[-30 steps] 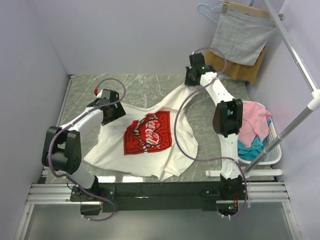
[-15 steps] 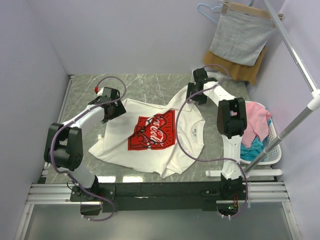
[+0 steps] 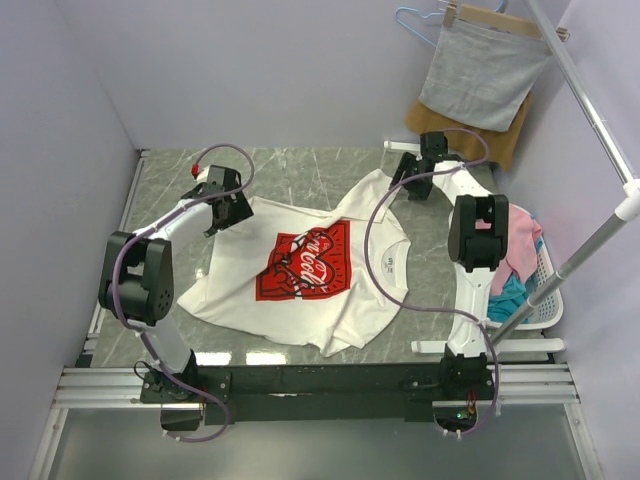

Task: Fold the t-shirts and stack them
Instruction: Grap the side of the flattened tshirt furthest away from the robot with both arms

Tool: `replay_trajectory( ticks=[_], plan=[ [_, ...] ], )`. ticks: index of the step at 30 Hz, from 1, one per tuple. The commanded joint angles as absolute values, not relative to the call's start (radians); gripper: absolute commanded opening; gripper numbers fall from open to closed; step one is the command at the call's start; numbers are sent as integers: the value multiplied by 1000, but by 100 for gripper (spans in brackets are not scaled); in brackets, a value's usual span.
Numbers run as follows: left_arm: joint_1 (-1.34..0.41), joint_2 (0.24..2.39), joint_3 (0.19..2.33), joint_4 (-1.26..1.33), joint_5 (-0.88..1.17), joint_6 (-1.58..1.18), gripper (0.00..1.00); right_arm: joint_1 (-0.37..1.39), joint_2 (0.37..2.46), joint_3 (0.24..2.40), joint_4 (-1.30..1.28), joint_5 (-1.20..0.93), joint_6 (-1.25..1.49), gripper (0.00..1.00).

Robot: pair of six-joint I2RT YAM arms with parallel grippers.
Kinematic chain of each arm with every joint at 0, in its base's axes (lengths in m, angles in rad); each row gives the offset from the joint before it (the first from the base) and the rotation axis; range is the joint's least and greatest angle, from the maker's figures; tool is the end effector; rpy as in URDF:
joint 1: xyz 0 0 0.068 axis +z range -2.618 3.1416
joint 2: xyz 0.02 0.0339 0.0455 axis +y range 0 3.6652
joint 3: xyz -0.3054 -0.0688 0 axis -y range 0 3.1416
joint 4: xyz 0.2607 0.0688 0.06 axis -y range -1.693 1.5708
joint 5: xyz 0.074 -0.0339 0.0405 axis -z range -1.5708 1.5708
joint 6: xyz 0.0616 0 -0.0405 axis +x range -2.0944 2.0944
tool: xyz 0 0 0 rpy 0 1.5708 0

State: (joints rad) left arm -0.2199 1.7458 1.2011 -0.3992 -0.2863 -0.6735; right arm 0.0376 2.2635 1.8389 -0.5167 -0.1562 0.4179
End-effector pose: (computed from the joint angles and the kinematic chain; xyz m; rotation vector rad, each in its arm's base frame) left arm 0.3993 -0.0714 0.2227 -0.6646 2.3692 -0.0247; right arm 0.5559 0.0305 0.1868 0.4160 2.5032 0.3799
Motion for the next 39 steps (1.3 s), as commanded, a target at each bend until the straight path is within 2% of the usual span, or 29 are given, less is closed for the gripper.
replay_trajectory(
  ticks=[1, 9, 13, 18, 22, 26, 29, 32, 37, 38, 39],
  plan=[
    [-216, 1758, 1247, -354, -287, -649, 92, 38, 2336, 1933, -454, -331, 488, 72],
    [-216, 1798, 1278, -336, -233, -629, 92, 41, 2454, 2069, -549, -344, 505, 70],
    [-216, 1816, 1272, -273, -141, -615, 91, 46, 2479, 2094, -564, -368, 508, 62],
    [-216, 1874, 1295, -275, -141, -617, 90, 46, 2480, 2091, -557, -379, 508, 58],
    [-216, 1905, 1284, -256, -149, -623, 89, 49, 2487, 2102, -561, -383, 499, 47],
    [-216, 1945, 1290, -236, -146, -627, 83, 48, 2493, 2109, -563, -391, 494, 45],
    [-218, 1970, 1302, -238, -163, -620, 72, 49, 2490, 2108, -561, -391, 492, 45],
    [-218, 1967, 1299, -236, -181, -617, 66, 51, 2488, 2105, -558, -391, 492, 45],
    [-218, 1980, 1305, -241, -192, -603, 33, 49, 2493, 2114, -566, -394, 489, 44],
    [-218, 1991, 1308, -247, -193, -603, 22, 51, 2494, 2115, -566, -396, 489, 44],
    [-218, 1996, 1313, -250, -196, -604, 18, 52, 2494, 2117, -568, -396, 488, 43]
  ],
)
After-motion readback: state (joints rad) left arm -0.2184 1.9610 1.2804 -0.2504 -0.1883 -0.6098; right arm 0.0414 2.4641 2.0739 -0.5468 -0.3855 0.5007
